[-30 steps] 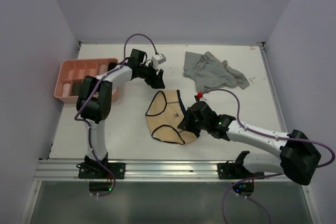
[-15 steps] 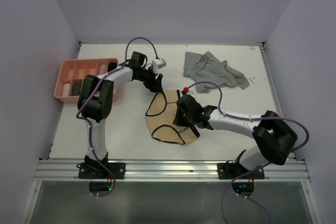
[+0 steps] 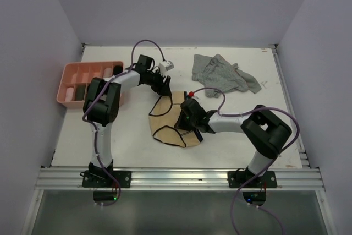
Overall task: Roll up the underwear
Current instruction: Flatten the underwear, then fold the underwear
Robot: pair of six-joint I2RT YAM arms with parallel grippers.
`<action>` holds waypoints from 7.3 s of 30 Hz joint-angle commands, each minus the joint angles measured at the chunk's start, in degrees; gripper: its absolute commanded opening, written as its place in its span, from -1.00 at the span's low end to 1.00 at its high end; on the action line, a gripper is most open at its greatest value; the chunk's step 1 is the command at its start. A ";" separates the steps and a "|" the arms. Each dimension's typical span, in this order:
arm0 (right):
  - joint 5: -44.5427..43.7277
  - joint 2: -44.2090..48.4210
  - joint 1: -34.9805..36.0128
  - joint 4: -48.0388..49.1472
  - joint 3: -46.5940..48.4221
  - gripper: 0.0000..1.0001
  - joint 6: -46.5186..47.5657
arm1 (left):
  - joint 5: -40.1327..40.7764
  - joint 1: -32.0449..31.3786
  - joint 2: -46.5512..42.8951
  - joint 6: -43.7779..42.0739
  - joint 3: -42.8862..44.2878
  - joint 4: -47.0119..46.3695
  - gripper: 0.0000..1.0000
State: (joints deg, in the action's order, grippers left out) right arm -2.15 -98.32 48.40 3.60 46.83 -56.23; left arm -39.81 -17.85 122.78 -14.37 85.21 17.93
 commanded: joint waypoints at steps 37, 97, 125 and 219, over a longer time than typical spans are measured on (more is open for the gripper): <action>-5.57 4.44 -14.48 0.89 -5.95 -1.00 2.63 | -8.61 4.84 -16.44 3.91 -22.20 -1.23 0.14; 11.21 14.04 -19.22 -1.40 -10.44 -0.90 10.61 | -12.58 0.09 -17.32 20.18 -38.80 -18.11 -0.18; 21.65 14.20 -29.24 -20.05 11.55 -0.37 21.09 | -1.58 -5.88 3.15 -1.80 16.09 5.88 0.20; 9.89 27.66 -16.32 -5.35 -27.58 -0.68 -11.62 | -9.32 -16.78 -27.24 -8.39 -22.80 -1.67 -1.00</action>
State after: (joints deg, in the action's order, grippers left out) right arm 12.36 -71.37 31.88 0.47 20.01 -68.01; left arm -46.87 -33.89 98.30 -23.14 63.99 17.39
